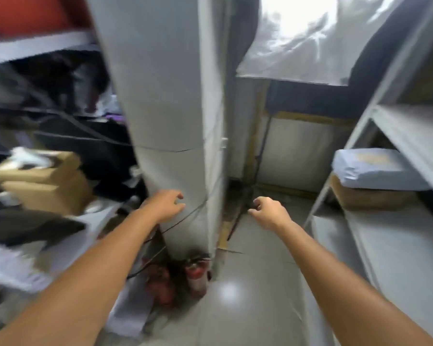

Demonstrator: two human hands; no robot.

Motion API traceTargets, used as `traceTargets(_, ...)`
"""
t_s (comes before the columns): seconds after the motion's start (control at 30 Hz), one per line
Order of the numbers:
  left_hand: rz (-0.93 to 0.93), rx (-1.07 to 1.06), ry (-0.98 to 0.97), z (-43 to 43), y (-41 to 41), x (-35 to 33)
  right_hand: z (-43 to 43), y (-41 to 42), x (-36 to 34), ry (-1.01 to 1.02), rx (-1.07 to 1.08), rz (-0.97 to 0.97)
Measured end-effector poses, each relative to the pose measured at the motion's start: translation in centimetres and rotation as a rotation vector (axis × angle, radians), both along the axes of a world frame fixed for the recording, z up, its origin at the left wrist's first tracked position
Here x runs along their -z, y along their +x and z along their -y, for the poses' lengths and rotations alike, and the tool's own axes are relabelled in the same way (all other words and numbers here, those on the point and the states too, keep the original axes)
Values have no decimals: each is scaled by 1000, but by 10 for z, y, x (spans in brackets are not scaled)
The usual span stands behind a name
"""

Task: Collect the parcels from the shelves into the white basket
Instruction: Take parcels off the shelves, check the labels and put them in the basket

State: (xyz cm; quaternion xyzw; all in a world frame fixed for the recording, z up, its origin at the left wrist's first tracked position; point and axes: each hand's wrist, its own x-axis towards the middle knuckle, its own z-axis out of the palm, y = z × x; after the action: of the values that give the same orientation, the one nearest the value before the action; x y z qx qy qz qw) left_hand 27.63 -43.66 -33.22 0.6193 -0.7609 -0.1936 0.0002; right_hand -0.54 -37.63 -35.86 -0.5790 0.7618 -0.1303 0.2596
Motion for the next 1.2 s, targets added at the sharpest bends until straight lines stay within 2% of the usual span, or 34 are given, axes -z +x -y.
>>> traceTargets(0.2, -53, 326, 18, 96, -157, 25, 12, -116, 10, 40, 342, -11)
traceTargets(0.47, -45, 601, 18, 161, -337, 40, 20, -231, 23, 0, 661, 60)
traceTargets(0.73, -158, 650, 22, 215, -480, 55, 64, -337, 43, -242, 926, 201)
traceTargets(1.0, -471, 640, 58, 255, -577, 82, 118, -393, 60, -440, 1183, 357)
traceTargets(1.2, -613, 671, 275, 291, -637, 107, 153, -414, 91, -574, 1352, 510)
